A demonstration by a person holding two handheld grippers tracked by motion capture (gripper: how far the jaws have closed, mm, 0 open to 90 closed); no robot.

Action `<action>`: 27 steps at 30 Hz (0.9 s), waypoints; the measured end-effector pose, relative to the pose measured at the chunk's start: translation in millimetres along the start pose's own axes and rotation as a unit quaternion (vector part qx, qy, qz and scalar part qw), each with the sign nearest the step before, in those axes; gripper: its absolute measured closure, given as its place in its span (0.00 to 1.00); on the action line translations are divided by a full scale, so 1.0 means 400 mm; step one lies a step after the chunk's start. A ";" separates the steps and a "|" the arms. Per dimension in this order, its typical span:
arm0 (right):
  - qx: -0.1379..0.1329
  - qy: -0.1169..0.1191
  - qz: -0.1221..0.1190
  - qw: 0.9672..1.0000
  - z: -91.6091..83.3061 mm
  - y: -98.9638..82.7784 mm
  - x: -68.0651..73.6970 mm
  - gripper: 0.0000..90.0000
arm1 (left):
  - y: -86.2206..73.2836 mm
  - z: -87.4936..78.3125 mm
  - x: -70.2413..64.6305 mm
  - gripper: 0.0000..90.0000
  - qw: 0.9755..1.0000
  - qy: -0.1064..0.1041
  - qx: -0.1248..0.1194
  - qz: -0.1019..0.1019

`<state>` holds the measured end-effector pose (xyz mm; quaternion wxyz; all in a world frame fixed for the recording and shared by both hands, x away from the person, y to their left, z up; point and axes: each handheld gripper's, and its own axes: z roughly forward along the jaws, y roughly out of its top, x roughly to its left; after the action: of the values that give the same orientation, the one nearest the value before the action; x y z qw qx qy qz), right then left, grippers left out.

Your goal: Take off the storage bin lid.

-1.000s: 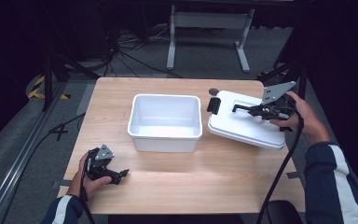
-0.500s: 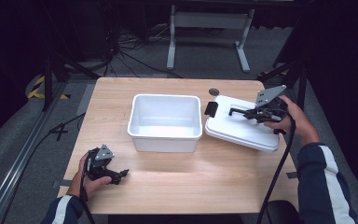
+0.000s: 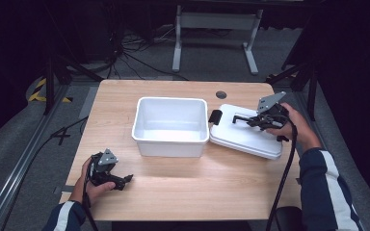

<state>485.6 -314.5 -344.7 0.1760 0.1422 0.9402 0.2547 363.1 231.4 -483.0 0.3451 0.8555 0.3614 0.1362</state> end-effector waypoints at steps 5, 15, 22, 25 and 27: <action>0.004 0.008 0.003 1.000 0.029 -0.007 0.001 0.93 | 0.000 0.000 0.000 0.00 1.000 0.000 0.000 0.000; 0.012 0.015 0.006 1.000 0.071 -0.015 0.007 0.93 | 0.000 0.000 0.000 0.00 1.000 0.000 0.000 0.000; 0.013 0.015 0.009 1.000 0.087 -0.021 0.009 0.93 | 0.000 0.000 0.000 0.00 1.000 0.000 -0.001 0.000; 0.015 0.014 0.011 1.000 0.093 -0.024 0.009 0.93 | 0.000 -0.001 0.000 0.00 1.000 0.000 0.001 0.001; 0.019 0.016 0.011 1.000 0.098 -0.026 0.009 0.93 | 0.000 0.000 0.000 0.00 1.000 0.000 0.000 0.001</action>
<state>496.2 -305.1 -382.9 0.1557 0.1514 0.9461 0.2405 363.2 231.4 -483.0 0.3449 0.8557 0.3609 0.1363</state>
